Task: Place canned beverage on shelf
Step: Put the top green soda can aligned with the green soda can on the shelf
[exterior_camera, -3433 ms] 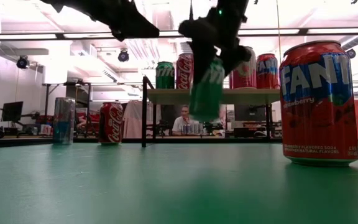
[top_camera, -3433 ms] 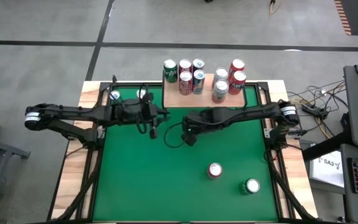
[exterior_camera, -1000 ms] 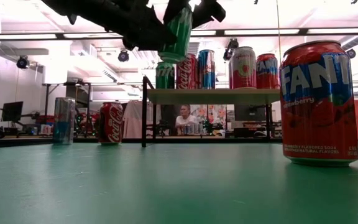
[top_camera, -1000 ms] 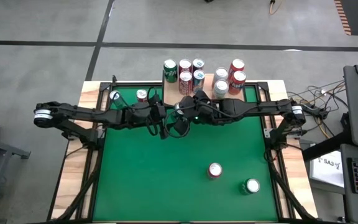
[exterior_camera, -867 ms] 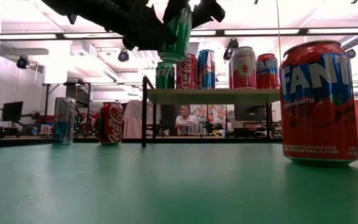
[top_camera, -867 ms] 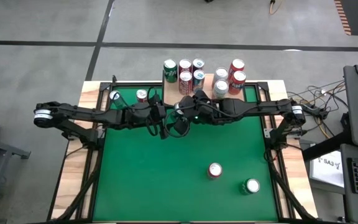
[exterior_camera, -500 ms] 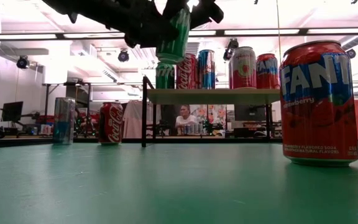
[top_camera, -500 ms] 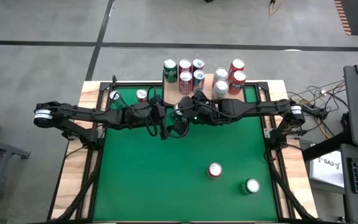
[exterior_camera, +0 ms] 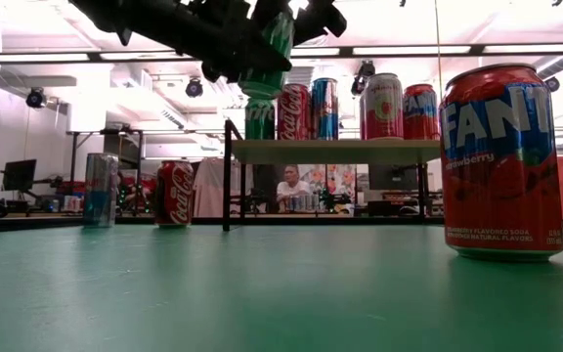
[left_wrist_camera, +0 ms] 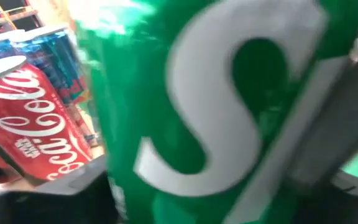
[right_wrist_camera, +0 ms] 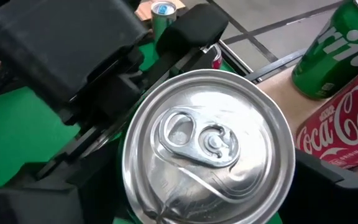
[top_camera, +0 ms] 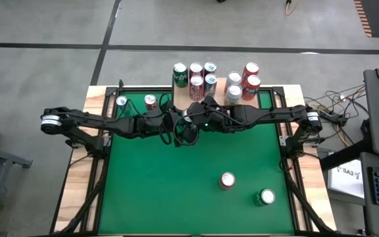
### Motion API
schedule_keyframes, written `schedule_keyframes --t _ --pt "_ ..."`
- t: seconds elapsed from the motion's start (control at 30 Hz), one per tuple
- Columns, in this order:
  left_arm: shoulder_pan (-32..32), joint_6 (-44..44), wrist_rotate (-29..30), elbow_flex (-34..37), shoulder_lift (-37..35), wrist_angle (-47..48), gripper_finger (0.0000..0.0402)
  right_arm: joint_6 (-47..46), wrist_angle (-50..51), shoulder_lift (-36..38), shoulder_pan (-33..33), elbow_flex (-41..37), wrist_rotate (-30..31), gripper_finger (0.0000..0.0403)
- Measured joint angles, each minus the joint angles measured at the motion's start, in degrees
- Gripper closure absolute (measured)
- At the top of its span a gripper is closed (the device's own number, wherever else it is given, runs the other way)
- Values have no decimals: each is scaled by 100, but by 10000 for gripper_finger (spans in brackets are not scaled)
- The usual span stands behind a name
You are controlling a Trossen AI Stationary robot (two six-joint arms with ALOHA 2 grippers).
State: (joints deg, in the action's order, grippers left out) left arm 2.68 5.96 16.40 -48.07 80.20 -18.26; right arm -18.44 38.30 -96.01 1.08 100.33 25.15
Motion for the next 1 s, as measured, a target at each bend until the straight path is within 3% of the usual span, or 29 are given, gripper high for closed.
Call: schedule_keyframes --t 0.07,0.2,0.4,0.57,0.7,1.0 --pt "0 -9 15 0 -21 7 118 40 -1 0 2 0 4 67" --pt "4 50 -103 0 -61 42 120 123 -16 15 2 0 23 38" --pt "15 175 -274 17 -92 24 120 507 -44 68 19 0 -6 32" --pt "19 115 -885 46 -180 -28 120 1017 -36 251 82 0 -356 31" --pt "15 154 -956 61 -255 -10 120 1195 12 462 82 0 -793 30" --pt "41 567 -1035 72 -697 231 120 1631 0 865 151 0 -844 30"
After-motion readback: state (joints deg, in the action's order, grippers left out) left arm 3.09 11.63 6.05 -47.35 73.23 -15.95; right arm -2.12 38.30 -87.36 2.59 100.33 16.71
